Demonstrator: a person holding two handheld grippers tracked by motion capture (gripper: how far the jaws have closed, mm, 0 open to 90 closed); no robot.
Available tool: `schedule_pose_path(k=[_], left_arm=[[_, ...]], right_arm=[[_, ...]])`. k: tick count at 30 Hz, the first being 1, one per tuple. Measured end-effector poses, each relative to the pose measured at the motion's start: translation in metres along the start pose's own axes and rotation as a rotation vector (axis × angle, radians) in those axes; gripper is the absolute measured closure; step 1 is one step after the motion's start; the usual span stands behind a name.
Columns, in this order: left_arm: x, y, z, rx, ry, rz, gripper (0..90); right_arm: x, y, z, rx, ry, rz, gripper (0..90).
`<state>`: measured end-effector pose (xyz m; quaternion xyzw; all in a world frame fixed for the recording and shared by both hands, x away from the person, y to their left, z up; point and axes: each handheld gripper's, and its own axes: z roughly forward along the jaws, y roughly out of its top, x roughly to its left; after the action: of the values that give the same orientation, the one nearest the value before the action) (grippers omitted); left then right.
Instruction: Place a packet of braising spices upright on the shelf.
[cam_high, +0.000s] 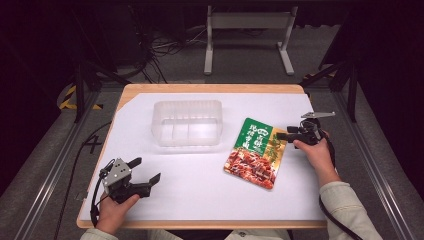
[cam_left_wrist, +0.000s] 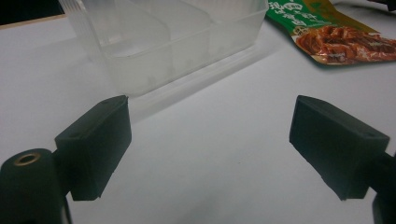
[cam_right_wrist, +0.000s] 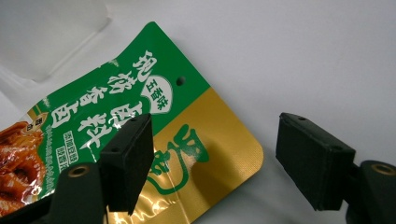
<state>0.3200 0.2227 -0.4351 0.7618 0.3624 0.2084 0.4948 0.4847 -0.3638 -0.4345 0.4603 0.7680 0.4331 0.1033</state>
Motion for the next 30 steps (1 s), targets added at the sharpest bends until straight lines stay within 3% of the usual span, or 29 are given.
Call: schedule_pose_path(k=[8, 15, 20, 21, 30], left_arm=[[0.0, 0.0, 0.0, 0.0, 0.001, 0.0, 13.7], [0.0, 0.0, 0.0, 0.0, 0.002, -0.005, 13.7], [-0.001, 0.0, 0.001, 0.003, 0.002, -0.002, 13.7], [-0.001, 0.0, 0.001, 0.004, 0.001, -0.002, 13.7], [-0.001, 0.0, 0.001, 0.004, 0.0, -0.002, 13.7]], right_arm=[[0.0, -0.002, 0.002, 0.015, 0.046, 0.018, 34.6], [0.005, 0.001, -0.006, -0.014, 0.075, 0.019, 38.6], [0.011, 0.005, -0.013, -0.037, 0.15, 0.014, 42.9], [0.014, 0.007, -0.014, -0.037, 0.163, -0.013, 43.2], [0.022, 0.01, -0.011, -0.012, 0.202, -0.051, 48.2]])
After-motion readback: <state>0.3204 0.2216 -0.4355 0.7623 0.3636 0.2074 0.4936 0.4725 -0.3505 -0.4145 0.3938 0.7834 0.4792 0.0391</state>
